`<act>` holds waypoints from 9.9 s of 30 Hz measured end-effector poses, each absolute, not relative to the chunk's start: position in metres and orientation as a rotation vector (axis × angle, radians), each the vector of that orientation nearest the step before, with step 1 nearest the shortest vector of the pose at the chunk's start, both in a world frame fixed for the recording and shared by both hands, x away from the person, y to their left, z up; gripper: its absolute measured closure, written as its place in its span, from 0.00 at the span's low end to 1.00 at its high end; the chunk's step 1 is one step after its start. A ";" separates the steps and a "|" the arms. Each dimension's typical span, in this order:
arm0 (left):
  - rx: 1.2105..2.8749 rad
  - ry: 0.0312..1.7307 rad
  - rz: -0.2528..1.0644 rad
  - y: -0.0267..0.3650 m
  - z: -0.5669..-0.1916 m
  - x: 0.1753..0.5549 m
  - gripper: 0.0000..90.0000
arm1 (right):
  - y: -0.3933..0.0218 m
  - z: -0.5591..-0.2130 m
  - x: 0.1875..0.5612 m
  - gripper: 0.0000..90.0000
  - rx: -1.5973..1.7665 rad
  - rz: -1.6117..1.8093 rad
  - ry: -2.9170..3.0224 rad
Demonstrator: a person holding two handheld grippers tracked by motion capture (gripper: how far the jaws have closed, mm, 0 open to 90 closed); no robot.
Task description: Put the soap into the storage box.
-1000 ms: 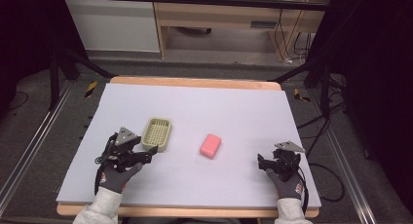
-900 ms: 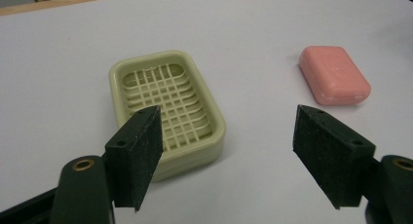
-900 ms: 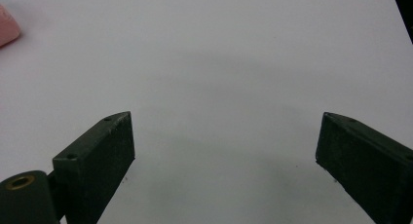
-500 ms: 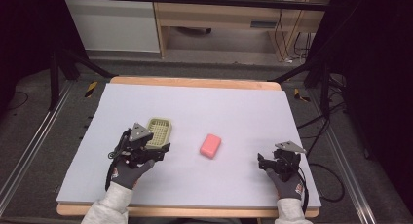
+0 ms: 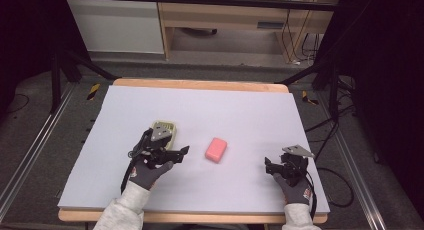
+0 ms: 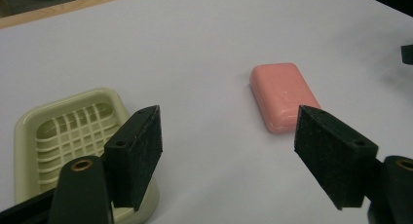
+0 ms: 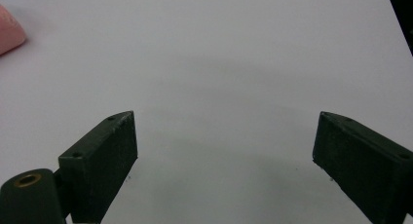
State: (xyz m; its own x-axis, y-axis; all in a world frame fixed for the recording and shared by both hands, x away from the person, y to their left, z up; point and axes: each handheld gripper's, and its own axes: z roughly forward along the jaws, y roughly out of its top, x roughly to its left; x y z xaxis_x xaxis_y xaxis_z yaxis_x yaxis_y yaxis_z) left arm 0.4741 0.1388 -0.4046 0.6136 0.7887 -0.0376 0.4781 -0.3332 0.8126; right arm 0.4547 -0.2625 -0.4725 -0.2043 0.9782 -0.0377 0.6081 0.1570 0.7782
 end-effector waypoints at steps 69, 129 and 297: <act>2.195 0.941 0.401 0.034 -0.436 0.513 0.26 | -0.261 -0.473 0.455 0.12 1.510 0.838 1.877; 2.299 0.992 0.340 0.013 -0.468 0.534 0.41 | -0.259 -0.473 0.456 0.10 1.508 0.839 1.893; 2.071 1.334 0.482 0.189 -0.450 0.551 0.41 | -0.259 -0.471 0.454 0.09 1.511 0.870 1.858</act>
State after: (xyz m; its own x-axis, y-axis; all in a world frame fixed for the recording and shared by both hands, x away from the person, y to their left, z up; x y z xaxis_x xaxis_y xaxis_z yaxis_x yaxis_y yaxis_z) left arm 0.5512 0.1890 -0.4502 0.4230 0.9057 -0.0277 0.6788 -0.2965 0.6718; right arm 0.4541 -0.2586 -0.4709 -0.1856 0.9819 -0.0380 0.5997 0.1438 0.7872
